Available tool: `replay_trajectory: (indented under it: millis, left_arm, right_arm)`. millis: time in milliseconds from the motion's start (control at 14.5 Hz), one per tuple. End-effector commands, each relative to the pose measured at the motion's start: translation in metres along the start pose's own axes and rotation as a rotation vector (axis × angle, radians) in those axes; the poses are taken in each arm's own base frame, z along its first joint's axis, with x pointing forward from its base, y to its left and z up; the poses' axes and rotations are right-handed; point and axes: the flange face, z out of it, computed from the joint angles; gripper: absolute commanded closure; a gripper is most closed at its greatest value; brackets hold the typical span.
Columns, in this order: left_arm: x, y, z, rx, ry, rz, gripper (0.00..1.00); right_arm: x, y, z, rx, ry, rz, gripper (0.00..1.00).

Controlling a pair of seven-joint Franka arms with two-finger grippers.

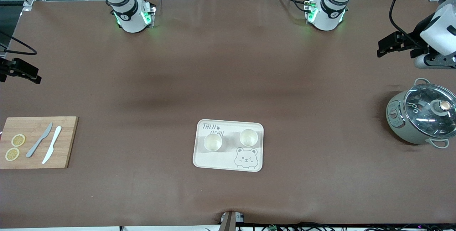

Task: Place white IKEA cup upright on tray with both arms

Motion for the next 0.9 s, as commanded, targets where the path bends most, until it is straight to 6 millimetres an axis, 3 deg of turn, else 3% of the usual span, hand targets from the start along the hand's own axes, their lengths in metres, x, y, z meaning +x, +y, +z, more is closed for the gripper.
replay_trajectory:
  millis: [0,276,621,828]
  left_arm:
    - [-0.008,-0.002,-0.001,-0.010,0.015,0.010,0.00]
    - [0.008,-0.005,0.013,-0.009,0.007,0.000,0.00]
    - [0.016,-0.009,0.015,0.027,0.022,0.027,0.00]
    - [0.029,-0.010,0.007,0.042,0.133,0.091,0.00]
  right_arm:
    - [0.001,0.003,0.002,0.019,0.001,0.012,0.00]
    - [0.002,0.002,0.005,0.019,-0.005,0.010,0.00]
    - [0.002,0.003,0.007,0.019,-0.008,0.011,0.00]
    - [0.003,0.004,0.010,0.019,-0.011,0.013,0.00]
